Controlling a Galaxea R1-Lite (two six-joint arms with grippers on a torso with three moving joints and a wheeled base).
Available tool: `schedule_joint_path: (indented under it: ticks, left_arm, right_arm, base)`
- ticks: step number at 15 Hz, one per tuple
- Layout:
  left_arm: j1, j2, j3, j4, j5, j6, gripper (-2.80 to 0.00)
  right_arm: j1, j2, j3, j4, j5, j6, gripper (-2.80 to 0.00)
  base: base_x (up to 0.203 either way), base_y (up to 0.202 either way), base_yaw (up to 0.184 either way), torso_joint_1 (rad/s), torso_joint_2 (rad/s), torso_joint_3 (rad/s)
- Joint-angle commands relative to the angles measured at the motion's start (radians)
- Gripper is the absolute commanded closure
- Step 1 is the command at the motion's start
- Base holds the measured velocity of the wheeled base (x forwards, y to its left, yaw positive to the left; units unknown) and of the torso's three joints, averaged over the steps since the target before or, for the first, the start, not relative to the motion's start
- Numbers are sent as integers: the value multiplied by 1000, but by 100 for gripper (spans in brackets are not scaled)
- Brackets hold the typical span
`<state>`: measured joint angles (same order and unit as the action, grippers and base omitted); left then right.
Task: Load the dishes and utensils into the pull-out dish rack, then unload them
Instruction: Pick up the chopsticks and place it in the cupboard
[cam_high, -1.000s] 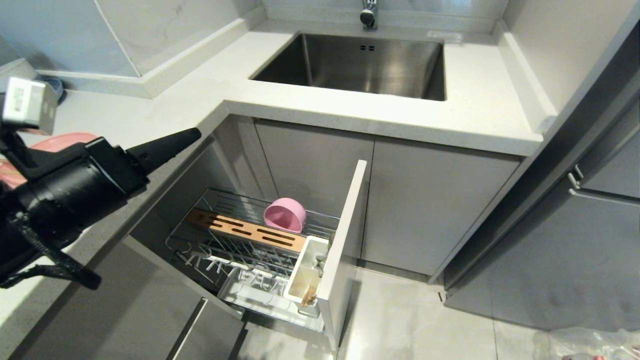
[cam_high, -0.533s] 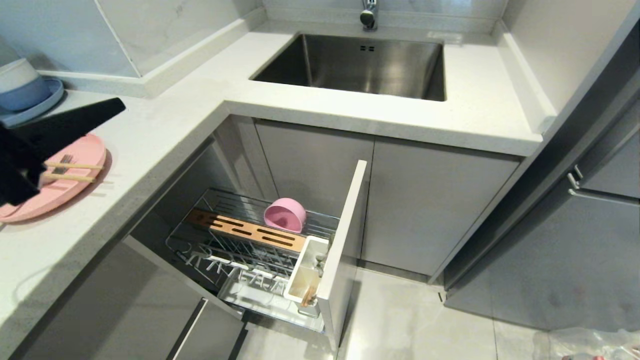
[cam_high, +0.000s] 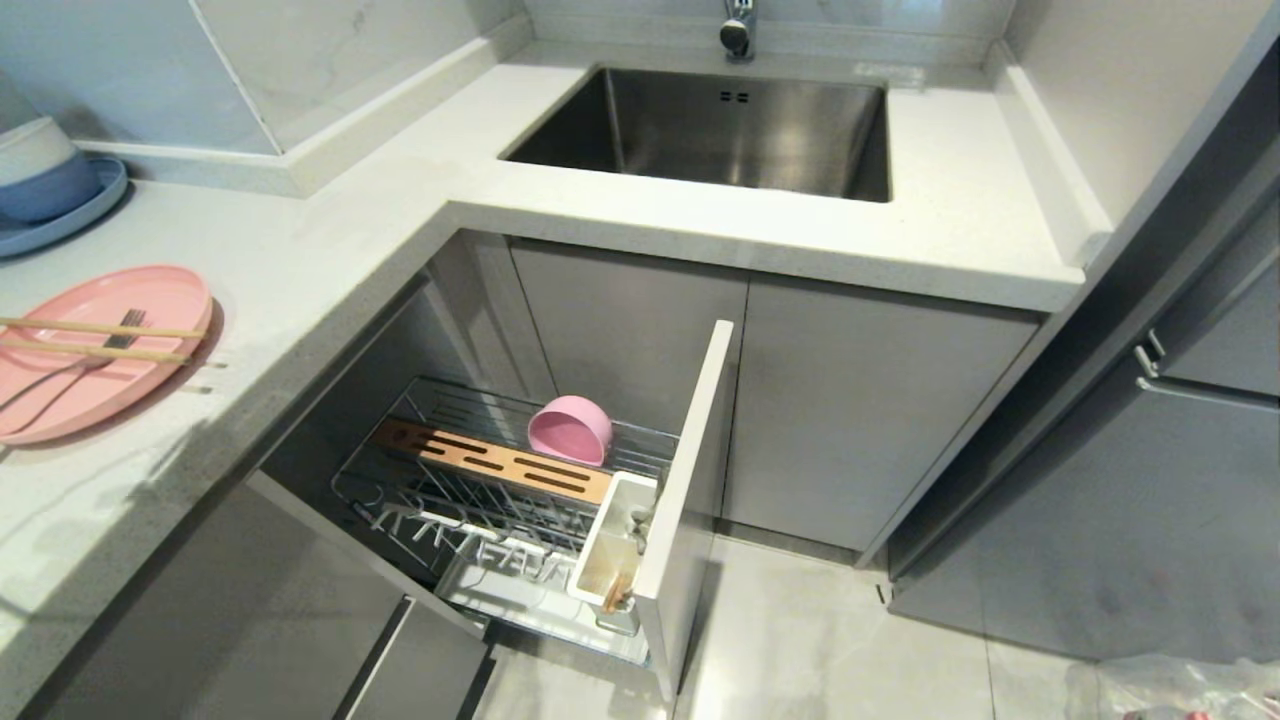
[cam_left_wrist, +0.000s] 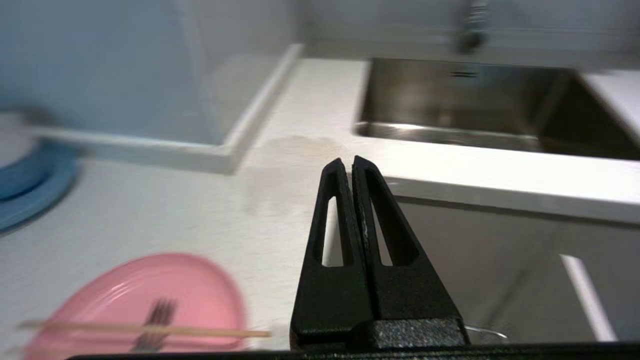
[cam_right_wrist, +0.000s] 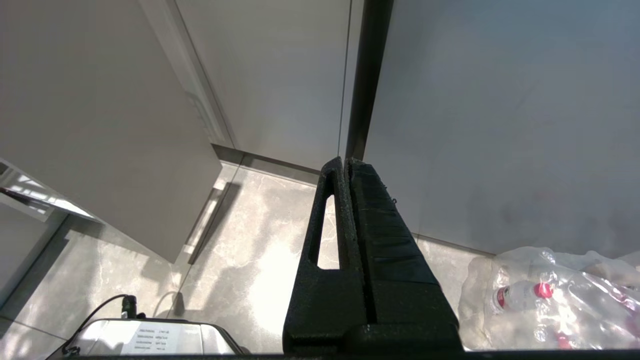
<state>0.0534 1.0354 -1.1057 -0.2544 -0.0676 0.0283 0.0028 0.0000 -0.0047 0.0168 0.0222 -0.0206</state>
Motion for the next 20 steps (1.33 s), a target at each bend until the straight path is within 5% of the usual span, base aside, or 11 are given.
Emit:
schedule_joint_path:
  ticks: [1, 3, 6, 10, 14, 20]
  left_arm:
    - [11, 34, -103, 128, 115, -4, 0]
    - [10, 66, -204, 312, 275, -48, 0]
    - [14, 143, -285, 384, 434, -258, 0]
    - [18, 276, -468, 674, 562, -579, 0]
    - [64, 404, -589, 943, 608, -819, 0]
    - [116, 501, -637, 1059, 565, -897, 0]
  right_arm:
    - [0, 0, 0, 0, 1, -1, 0]
    - [0, 0, 0, 0, 1, -1, 0]
    - [0, 0, 0, 0, 0, -1, 0]
    - [0, 0, 0, 0, 1, -1, 0]
    - [0, 0, 0, 0, 0, 1, 0]
    - [0, 0, 0, 0, 1, 1, 0]
  base:
    - [0, 0, 0, 0, 0, 0]
    - [0, 0, 0, 0, 0, 0]
    - [0, 0, 0, 0, 0, 0]
    - [0, 0, 0, 0, 0, 0]
    - [0, 0, 0, 0, 0, 0]
    - [0, 0, 0, 0, 0, 0]
